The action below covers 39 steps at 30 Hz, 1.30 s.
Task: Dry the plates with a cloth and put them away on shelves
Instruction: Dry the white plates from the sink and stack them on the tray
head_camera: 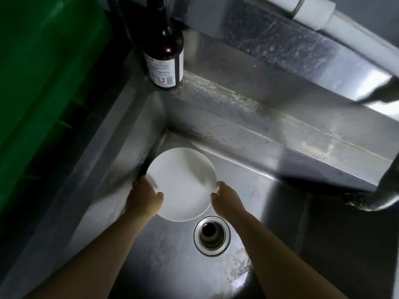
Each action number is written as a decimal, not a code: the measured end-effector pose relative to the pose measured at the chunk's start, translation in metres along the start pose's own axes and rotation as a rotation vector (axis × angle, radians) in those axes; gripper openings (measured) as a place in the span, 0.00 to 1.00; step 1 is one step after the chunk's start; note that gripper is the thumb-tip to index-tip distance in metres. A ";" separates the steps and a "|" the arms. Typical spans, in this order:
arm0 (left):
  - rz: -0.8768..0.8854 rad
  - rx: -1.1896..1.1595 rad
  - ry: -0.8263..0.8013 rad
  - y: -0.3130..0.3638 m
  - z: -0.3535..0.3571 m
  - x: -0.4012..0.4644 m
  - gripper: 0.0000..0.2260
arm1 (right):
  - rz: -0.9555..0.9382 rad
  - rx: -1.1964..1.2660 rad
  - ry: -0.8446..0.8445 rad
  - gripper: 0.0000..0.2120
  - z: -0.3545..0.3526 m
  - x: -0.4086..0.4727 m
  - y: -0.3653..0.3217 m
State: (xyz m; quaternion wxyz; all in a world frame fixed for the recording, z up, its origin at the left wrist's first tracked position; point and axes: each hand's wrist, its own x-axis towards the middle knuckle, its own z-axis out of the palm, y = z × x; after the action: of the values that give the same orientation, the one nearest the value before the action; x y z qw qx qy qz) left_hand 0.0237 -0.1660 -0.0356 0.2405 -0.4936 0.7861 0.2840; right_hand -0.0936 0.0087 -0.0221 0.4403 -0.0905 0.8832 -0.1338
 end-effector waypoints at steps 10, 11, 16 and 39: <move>0.013 -0.029 0.057 -0.008 0.006 -0.011 0.20 | 0.050 0.162 -0.040 0.21 -0.007 -0.021 0.018; 0.030 -0.049 0.045 -0.008 0.004 -0.018 0.22 | 0.052 0.191 -0.031 0.21 -0.009 -0.026 0.021; 0.212 -0.159 -0.026 -0.008 -0.015 -0.057 0.25 | 0.057 0.344 0.070 0.20 -0.023 -0.062 0.038; 0.736 -0.079 -0.126 -0.012 -0.047 -0.292 0.23 | -0.281 0.628 0.303 0.38 -0.035 -0.264 0.123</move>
State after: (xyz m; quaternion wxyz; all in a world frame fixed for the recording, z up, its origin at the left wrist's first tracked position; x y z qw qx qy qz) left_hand 0.1465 -0.0156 0.1879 0.1508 -0.1687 0.8830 0.4113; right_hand 0.0306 0.2045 0.1579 0.2882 -0.0508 0.8332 -0.4693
